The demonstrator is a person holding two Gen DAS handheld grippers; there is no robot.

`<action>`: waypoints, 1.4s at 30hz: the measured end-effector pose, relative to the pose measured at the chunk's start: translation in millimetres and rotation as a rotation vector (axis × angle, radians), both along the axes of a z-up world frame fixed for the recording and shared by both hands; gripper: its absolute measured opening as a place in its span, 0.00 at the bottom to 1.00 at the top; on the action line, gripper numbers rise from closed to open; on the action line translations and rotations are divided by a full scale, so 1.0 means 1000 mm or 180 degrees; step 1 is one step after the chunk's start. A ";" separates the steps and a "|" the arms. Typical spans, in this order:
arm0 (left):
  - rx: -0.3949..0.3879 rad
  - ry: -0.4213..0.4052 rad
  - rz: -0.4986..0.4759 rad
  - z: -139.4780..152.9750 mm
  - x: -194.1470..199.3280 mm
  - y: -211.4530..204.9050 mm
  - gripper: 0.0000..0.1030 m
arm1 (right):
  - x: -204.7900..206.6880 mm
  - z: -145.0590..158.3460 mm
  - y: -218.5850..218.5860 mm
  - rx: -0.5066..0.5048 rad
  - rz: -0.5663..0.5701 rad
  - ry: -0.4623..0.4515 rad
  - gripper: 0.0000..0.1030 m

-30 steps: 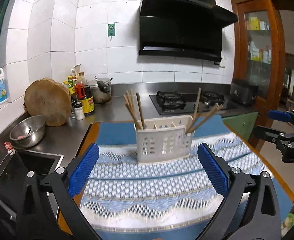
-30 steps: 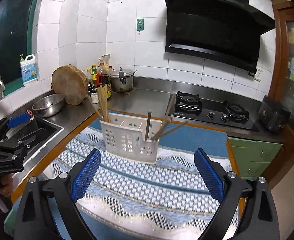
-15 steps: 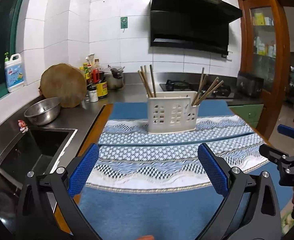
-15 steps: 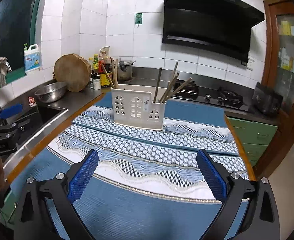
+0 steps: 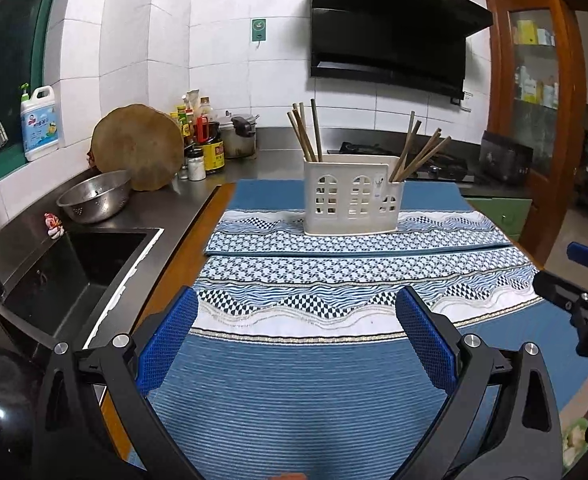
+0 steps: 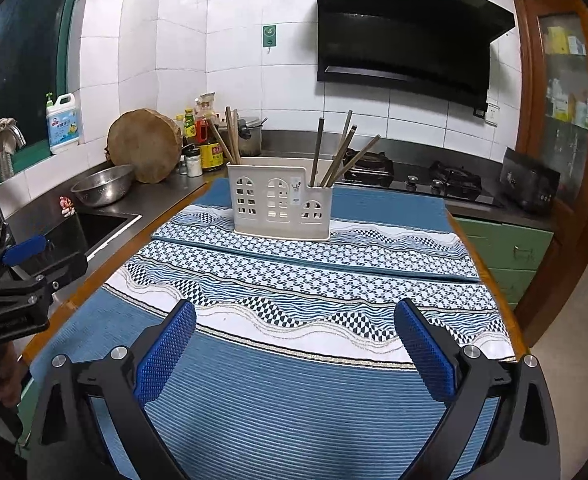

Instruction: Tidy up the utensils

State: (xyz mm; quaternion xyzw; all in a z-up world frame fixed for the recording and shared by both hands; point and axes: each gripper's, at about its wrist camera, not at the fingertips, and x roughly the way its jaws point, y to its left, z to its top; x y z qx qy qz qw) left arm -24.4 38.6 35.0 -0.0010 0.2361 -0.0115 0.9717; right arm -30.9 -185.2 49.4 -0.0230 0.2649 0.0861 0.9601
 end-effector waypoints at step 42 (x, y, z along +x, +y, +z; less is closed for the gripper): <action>0.0076 -0.0101 -0.0062 0.004 -0.045 -0.010 0.95 | -0.043 0.008 -0.011 0.0107 -0.0020 -0.0161 0.93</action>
